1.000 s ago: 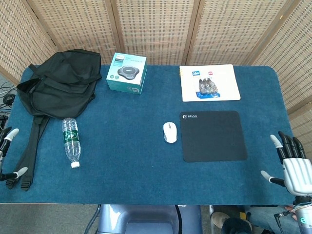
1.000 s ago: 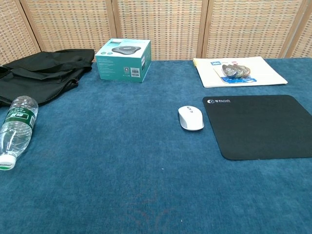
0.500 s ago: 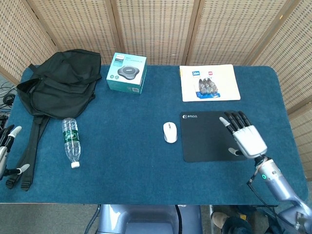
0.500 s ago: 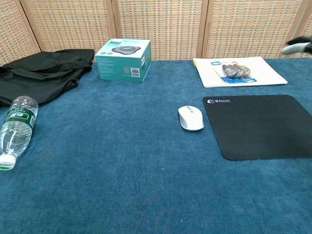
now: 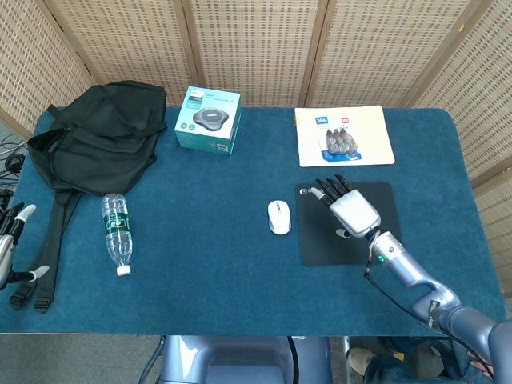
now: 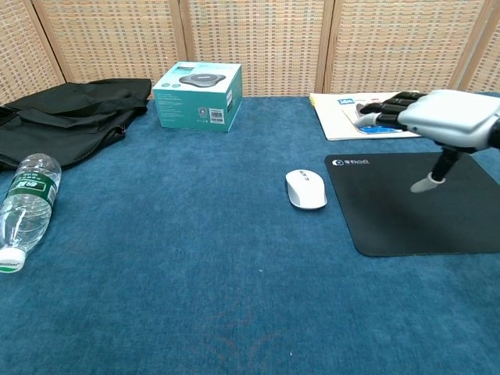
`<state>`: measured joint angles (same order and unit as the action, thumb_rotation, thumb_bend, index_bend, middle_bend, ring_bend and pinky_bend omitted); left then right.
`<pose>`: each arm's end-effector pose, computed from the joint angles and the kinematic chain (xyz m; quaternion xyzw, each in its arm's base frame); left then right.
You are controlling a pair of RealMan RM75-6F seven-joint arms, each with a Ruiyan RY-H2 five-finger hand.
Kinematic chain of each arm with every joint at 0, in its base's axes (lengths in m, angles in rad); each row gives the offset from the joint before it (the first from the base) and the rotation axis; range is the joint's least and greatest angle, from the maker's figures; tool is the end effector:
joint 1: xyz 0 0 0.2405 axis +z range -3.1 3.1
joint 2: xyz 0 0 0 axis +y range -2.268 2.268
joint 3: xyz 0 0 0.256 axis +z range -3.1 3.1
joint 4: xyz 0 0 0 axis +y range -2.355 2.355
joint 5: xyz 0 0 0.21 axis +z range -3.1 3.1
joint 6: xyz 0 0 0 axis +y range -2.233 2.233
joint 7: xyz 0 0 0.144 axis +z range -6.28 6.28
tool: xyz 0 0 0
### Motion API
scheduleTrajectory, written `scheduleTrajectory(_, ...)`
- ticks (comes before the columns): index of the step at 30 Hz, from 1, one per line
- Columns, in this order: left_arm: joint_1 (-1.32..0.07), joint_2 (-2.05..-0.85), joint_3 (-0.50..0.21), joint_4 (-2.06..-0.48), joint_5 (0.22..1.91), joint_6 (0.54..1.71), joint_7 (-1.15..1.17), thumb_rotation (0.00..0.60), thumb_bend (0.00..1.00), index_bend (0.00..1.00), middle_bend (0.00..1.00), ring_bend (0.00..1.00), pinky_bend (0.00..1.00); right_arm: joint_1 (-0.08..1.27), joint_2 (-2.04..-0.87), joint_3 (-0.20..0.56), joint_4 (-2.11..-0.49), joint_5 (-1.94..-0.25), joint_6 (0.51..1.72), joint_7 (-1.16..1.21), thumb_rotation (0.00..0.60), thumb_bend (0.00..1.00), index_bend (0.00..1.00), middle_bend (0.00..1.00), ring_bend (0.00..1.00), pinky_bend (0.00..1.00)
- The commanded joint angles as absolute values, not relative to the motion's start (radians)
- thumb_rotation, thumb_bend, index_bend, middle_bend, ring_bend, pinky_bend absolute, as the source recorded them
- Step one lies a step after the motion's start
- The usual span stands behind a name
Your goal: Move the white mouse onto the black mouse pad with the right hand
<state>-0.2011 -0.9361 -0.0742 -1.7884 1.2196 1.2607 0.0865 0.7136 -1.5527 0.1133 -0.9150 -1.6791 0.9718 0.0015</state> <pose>-0.3096 0.2137 0.1875 -0.5865 -0.4496 -0.2991 0.6037 -0.2285 -0.3889 0.0245 0.8189 -0.1718 0.3135 0.4490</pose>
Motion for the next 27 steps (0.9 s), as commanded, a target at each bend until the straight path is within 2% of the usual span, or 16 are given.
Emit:
scheduleTrajectory(1,-0.203,-0.935,-0.076,-1.785,1.220,1.256,0.079,0.600,0.00,0.00,0.00,0.00,0.00,0.745,-1.590,0.115,-0.884,-1.665,0.947,-0.024,0.600,0.00,0.01,0.00,0.00,0.00)
scheduleTrajectory(21,-0.207,-0.925,-0.076,-1.765,1.229,1.224,0.018,0.600,0.00,0.00,0.00,0.00,0.00,0.888,-1.790,0.203,-0.853,-1.475,0.795,-0.187,0.600,0.00,0.02,0.00,0.00,0.00)
scheduleTrajectory(27,-0.217,-0.922,-0.079,-1.748,1.226,1.196,-0.011,0.600,0.00,0.00,0.00,0.00,0.00,0.953,-1.853,0.266,-0.882,-1.413,0.783,-0.229,0.600,0.00,0.02,0.00,0.00,0.00)
